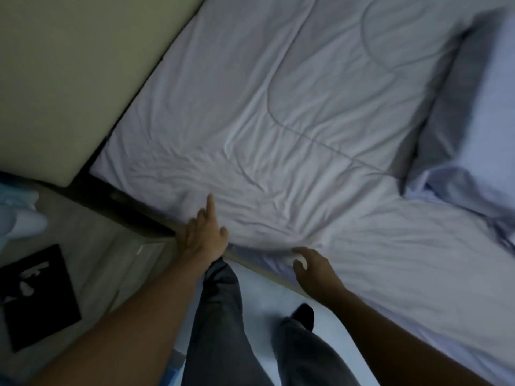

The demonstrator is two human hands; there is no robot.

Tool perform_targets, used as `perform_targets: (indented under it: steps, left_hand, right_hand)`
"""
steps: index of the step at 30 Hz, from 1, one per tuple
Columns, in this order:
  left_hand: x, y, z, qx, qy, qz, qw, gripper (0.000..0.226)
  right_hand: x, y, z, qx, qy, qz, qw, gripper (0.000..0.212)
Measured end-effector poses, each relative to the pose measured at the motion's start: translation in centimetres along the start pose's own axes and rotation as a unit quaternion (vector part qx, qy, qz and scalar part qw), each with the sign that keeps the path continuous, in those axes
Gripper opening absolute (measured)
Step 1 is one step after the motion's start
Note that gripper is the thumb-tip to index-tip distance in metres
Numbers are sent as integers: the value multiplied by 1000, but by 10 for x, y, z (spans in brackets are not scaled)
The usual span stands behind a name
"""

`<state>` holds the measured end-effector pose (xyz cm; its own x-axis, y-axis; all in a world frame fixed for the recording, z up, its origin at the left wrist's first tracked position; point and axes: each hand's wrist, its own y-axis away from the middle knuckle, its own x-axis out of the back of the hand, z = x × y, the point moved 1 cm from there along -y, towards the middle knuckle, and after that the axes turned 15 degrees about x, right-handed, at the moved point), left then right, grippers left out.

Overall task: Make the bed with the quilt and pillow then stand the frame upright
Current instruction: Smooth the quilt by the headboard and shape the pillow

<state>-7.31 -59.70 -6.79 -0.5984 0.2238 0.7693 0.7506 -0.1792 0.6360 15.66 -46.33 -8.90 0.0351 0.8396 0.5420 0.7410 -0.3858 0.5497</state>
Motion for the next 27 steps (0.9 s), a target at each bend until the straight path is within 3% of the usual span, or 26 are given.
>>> perform_targets:
  steps: [4, 10, 19, 27]
  left_hand:
    - [-23, 102, 45, -59, 3, -40, 997, 78]
    - [-26, 198, 109, -226, -22, -109, 968, 74]
    - [-12, 240, 247, -299, -69, -161, 938, 60]
    - [-17, 260, 337, -318, -89, -160, 930, 50]
  right_hand:
    - [58, 86, 17, 5, -45, 37, 998, 34]
    - [138, 181, 78, -62, -66, 137, 986, 32]
    - [199, 232, 132, -124, -159, 251, 947, 30]
    - [233, 235, 177, -130, -166, 269, 940, 30]
